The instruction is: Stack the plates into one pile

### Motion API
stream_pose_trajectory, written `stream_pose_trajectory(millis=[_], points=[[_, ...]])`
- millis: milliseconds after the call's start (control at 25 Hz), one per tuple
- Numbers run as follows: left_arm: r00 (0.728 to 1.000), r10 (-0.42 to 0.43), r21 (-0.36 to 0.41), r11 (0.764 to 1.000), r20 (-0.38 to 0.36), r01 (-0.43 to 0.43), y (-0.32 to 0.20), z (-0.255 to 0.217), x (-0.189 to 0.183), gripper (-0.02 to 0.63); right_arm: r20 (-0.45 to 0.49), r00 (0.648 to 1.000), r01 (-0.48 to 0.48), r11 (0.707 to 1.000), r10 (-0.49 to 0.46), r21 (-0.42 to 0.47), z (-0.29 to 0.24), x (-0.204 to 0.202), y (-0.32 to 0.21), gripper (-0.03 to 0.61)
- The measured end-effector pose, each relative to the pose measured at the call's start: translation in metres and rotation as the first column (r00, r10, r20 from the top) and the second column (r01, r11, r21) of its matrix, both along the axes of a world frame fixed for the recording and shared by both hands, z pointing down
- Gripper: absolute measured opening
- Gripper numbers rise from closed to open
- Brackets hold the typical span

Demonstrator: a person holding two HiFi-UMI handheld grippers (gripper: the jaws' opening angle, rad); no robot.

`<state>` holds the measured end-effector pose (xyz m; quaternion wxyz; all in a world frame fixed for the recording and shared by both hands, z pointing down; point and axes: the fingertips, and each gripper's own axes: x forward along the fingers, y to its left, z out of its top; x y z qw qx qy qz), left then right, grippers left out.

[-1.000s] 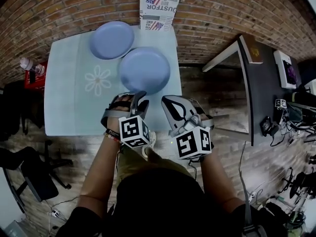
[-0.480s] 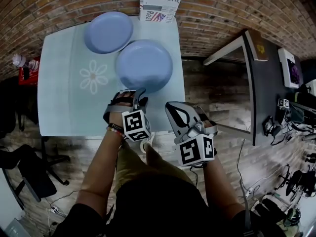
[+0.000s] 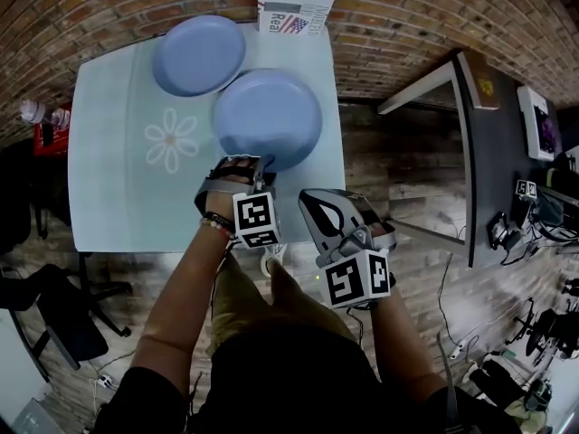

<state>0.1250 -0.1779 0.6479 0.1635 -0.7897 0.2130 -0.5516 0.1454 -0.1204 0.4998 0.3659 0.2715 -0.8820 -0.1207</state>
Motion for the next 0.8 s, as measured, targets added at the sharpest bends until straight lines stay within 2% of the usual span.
stream_pose_trajectory(millis=[240,360,480,560,680,800], points=[[1.000,0.003,-0.051,0.999,0.015,-0.003,-0.004,0.007,0.000,0.160,0.001,1.000,-0.025,1.000,0.025,-0.008,0.003,0.007,-0.008,0.035],[0.999,-0.014,-0.057,0.998,0.048,0.016,-0.011,0.018,-0.002,0.160,-0.004,0.999,-0.041,0.999,0.041,-0.013,0.007,0.014,-0.013,0.035],[0.998,-0.005,-0.091,0.996,0.063,0.011,-0.007,0.025,-0.001,0.109,-0.006,0.999,-0.047,0.999,0.047,-0.017,0.010,0.016,-0.014,0.035],[0.998,0.009,-0.078,0.997,0.065,-0.004,-0.004,0.026,0.000,0.062,-0.007,0.999,-0.053,0.998,0.053,-0.021,0.013,0.018,-0.014,0.035],[0.995,0.030,-0.034,0.999,0.091,-0.027,-0.004,0.027,-0.001,0.051,-0.008,0.999,-0.053,0.998,0.053,-0.026,0.016,0.018,-0.014,0.035],[0.995,0.034,-0.044,0.999,0.099,-0.029,-0.003,0.027,0.000,0.049,-0.007,0.999,-0.051,0.998,0.051,-0.025,0.016,0.018,-0.013,0.035]])
